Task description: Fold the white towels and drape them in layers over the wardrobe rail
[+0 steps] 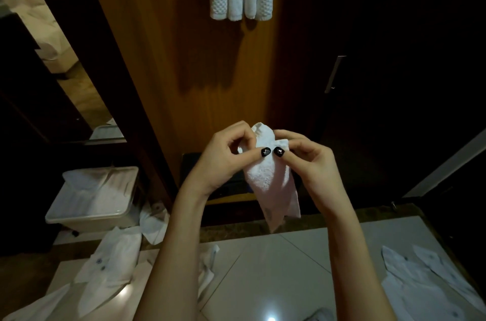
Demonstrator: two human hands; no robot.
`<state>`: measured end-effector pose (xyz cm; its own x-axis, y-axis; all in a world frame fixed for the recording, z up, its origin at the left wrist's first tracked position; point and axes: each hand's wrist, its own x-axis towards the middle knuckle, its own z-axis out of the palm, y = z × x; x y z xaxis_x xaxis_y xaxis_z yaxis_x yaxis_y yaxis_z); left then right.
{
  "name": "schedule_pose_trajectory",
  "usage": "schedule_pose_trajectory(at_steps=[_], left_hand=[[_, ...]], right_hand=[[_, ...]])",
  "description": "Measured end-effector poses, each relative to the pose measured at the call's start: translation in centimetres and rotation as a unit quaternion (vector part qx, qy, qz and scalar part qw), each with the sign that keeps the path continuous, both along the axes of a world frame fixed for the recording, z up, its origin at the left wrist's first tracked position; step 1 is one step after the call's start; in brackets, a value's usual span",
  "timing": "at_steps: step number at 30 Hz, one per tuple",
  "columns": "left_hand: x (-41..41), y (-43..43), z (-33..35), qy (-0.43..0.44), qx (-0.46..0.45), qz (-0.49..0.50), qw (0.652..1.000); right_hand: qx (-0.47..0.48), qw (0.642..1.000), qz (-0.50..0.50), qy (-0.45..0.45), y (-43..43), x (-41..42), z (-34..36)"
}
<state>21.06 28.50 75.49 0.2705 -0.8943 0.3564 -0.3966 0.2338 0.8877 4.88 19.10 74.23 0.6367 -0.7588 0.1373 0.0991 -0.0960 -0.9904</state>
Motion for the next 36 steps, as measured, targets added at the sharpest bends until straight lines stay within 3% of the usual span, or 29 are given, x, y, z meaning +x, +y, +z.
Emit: schedule_pose_trajectory(at_steps=[7,15,23,30,36], left_hand=[[0.1,0.1,-0.1,0.042,0.056,-0.011,0.998],[0.2,0.1,0.1,0.047,0.015,-0.026,0.998],[0.0,-0.1,0.7,0.004,-0.001,0.014,1.000],[-0.4,-0.3,0.7,0.133,-0.044,0.012,0.990],[-0.7,-0.8,0.6,0.145,-0.063,0.013,0.987]], right_hand=[[0.008,0.999,0.007,-0.040,0.2,0.5,0.5],[-0.050,0.999,0.009,0.014,0.1,1.0,1.1],[-0.038,0.997,-0.064,0.011,0.5,1.5,0.8],[-0.063,0.987,-0.140,-0.053,0.4,2.9,1.3],[-0.049,0.983,-0.156,-0.084,-0.5,3.7,2.2]])
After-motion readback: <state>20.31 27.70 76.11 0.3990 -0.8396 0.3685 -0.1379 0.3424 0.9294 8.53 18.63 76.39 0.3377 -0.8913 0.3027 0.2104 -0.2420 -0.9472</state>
